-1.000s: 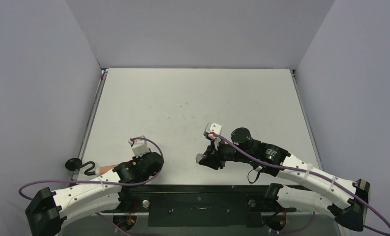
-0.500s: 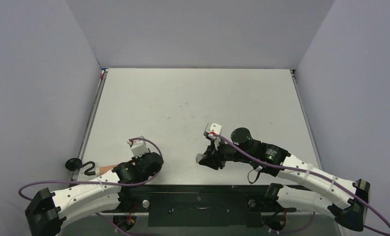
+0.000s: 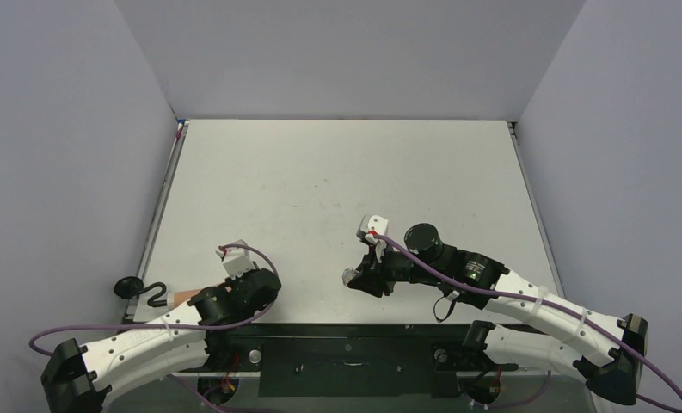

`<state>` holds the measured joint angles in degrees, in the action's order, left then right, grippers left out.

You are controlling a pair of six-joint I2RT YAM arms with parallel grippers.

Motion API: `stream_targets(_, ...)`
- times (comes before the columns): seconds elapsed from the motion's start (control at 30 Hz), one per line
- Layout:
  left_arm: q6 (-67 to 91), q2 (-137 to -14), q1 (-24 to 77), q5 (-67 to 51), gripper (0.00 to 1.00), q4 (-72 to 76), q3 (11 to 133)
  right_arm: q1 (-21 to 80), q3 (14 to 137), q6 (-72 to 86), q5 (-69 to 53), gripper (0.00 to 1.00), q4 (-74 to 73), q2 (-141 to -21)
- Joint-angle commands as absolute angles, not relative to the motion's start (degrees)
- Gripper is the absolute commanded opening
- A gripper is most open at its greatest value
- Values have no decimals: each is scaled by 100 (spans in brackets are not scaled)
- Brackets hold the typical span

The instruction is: Paint the nails

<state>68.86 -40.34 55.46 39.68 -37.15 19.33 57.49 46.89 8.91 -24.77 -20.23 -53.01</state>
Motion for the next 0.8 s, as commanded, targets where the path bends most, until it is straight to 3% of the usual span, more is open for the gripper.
stream_targets(0.0, 6998, -3935, 5584, 3954, 0, -3964, 2199, 5809, 4806, 949, -2467, 0, -1771, -5196)
stream_targets(0.33, 5412, -3950, 5573, 3397, 0, -4137, 3403, 5806, 4875, 917, -2395, 0, -1681, -5329)
stream_targets(0.77, 3177, -4943, 5563, 1308, 0, -4922, 6545, 5840, 5179, 432, -2879, 0, -1640, -5377)
